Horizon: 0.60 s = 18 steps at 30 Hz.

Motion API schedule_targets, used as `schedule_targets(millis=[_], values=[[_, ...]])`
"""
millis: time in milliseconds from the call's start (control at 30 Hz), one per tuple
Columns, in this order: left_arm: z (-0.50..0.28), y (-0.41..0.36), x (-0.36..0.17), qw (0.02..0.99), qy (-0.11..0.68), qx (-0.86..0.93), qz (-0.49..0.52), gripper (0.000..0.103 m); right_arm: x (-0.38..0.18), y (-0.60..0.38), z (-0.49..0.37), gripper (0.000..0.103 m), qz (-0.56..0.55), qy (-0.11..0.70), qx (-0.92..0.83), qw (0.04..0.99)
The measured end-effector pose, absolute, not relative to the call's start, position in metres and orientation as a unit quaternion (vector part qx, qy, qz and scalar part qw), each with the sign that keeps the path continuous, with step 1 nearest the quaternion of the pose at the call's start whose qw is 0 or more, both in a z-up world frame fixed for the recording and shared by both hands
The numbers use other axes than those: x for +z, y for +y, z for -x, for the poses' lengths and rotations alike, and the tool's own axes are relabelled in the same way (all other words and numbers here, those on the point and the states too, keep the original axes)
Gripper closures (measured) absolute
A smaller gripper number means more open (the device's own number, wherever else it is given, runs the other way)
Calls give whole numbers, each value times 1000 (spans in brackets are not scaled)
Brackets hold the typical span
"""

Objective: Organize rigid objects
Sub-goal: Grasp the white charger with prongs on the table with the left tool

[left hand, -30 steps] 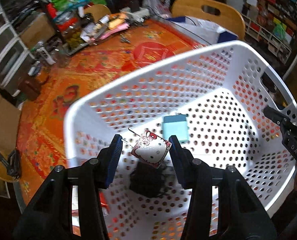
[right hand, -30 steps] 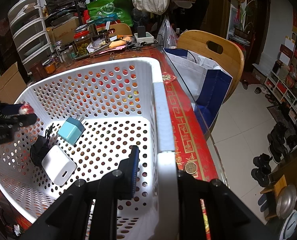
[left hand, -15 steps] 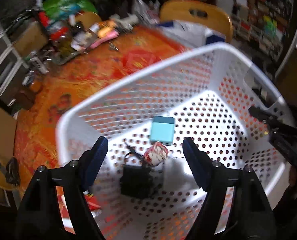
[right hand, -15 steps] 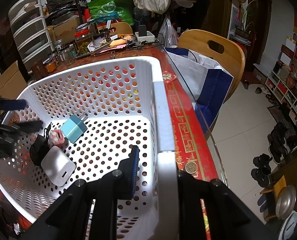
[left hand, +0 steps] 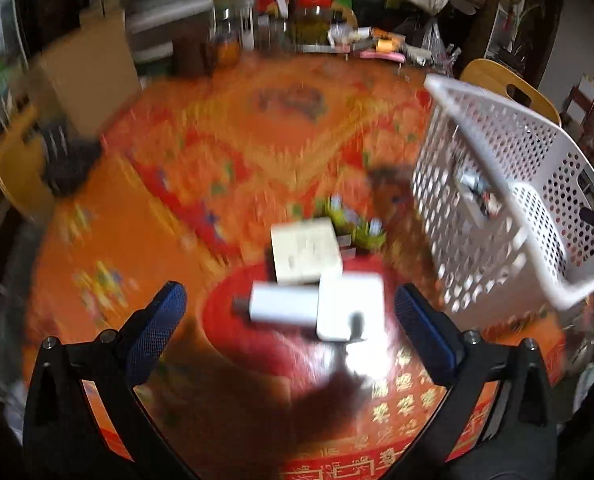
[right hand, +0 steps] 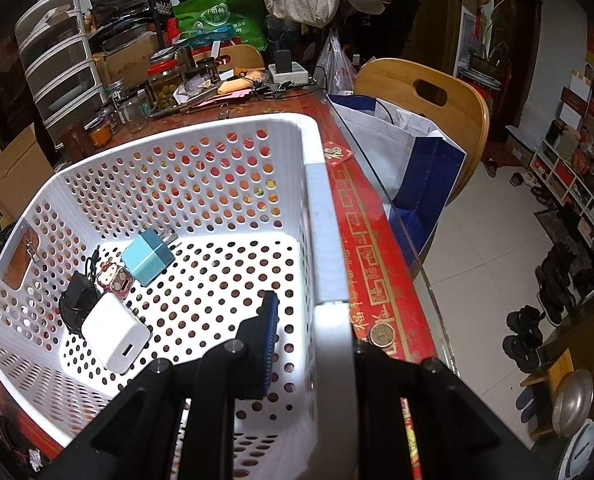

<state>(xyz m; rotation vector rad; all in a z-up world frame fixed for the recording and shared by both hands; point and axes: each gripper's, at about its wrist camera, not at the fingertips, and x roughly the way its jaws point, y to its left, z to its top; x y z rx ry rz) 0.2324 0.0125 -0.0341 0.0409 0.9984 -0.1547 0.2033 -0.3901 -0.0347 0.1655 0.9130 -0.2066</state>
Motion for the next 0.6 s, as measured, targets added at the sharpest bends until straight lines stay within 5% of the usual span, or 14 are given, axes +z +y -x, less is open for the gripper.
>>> schedule_targets(millis=[267, 500, 600], values=[[-241, 31, -64, 877, 478, -52, 10, 8, -34, -393, -203, 87, -81, 442, -104, 887], [-241, 38, -67, 880, 469, -67, 33, 47, -33, -393, -203, 87, -78, 444, -108, 886], [-239, 34, -67, 884, 462, -63, 23, 49, -33, -394, -203, 87, -77, 444, -108, 886]])
